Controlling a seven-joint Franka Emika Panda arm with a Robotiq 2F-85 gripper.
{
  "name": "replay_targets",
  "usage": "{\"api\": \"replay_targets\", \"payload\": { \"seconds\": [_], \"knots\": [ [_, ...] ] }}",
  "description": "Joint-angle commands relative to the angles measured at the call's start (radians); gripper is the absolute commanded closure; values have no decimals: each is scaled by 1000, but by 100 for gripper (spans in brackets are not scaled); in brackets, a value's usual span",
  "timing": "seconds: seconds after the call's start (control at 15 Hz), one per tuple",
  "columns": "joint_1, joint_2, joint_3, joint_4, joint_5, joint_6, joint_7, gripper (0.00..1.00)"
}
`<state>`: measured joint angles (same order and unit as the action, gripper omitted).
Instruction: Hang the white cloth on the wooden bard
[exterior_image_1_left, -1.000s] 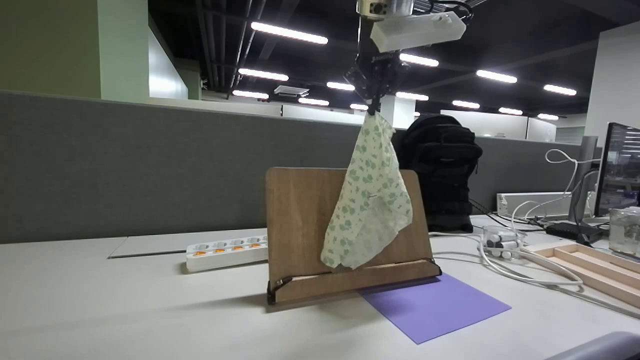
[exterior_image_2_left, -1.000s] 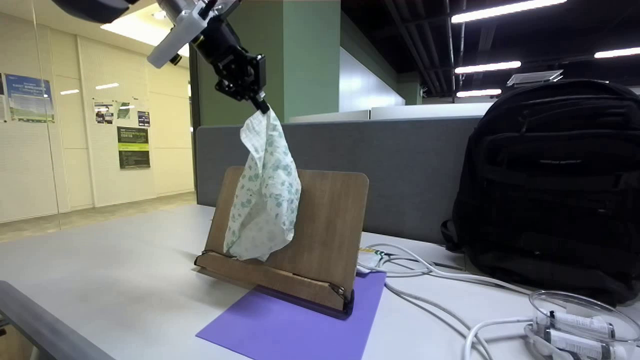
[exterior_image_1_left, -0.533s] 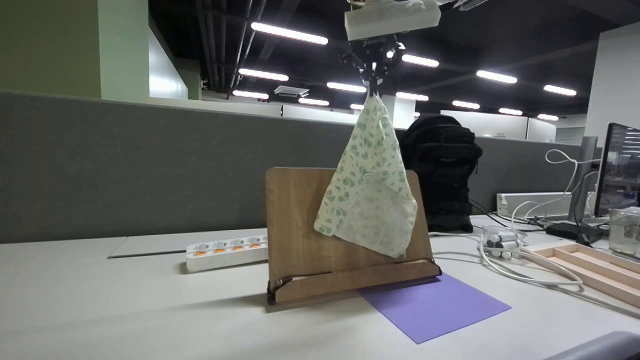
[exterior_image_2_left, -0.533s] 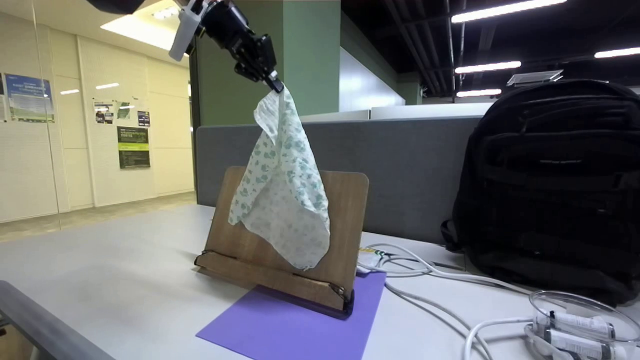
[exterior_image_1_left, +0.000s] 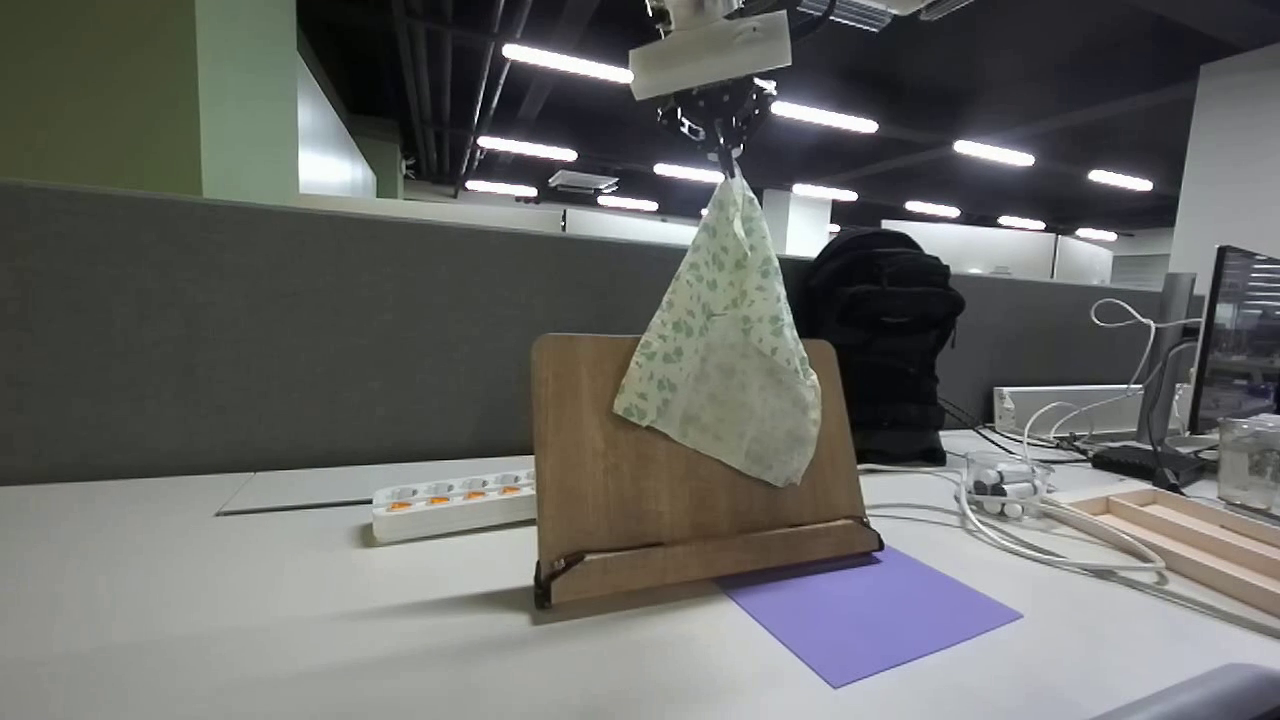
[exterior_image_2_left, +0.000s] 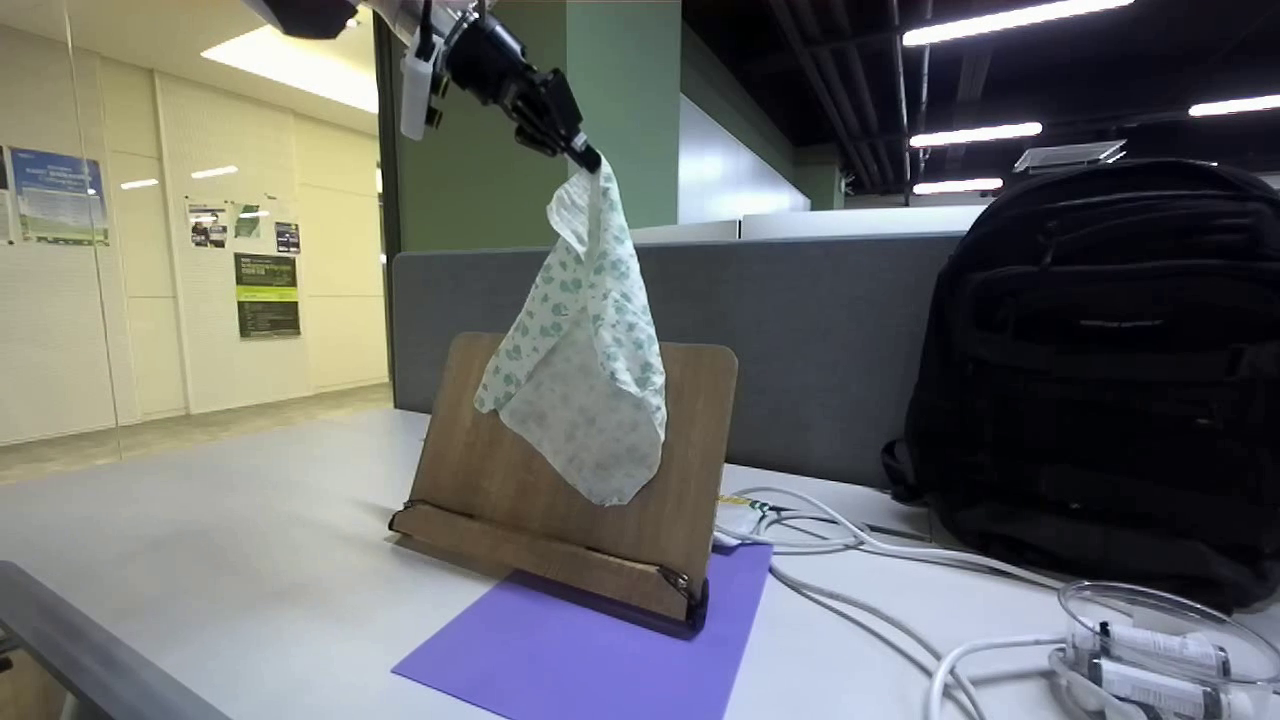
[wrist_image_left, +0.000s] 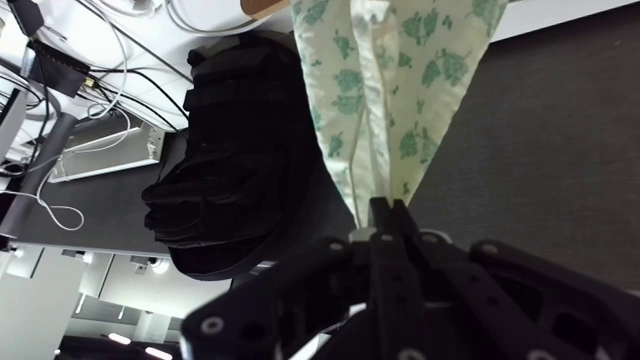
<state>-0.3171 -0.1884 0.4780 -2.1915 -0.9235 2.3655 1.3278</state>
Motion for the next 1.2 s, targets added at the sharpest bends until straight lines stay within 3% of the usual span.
{"api": "replay_targets", "payload": {
  "seconds": [0.0,0.33,0.8,0.87,1.0,1.13],
  "knots": [
    [152,146,-119,134,-90,-99,120,100],
    [290,256,-258,236,-87,-101,158,100],
    [376,342,-350,315,-60,-78,133,98],
    [382,349,-358,319,-53,-75,127,73],
    [391,360,-371,326,-39,-73,122,69],
    [396,365,-380,327,-33,-67,119,55]
  ]
}}
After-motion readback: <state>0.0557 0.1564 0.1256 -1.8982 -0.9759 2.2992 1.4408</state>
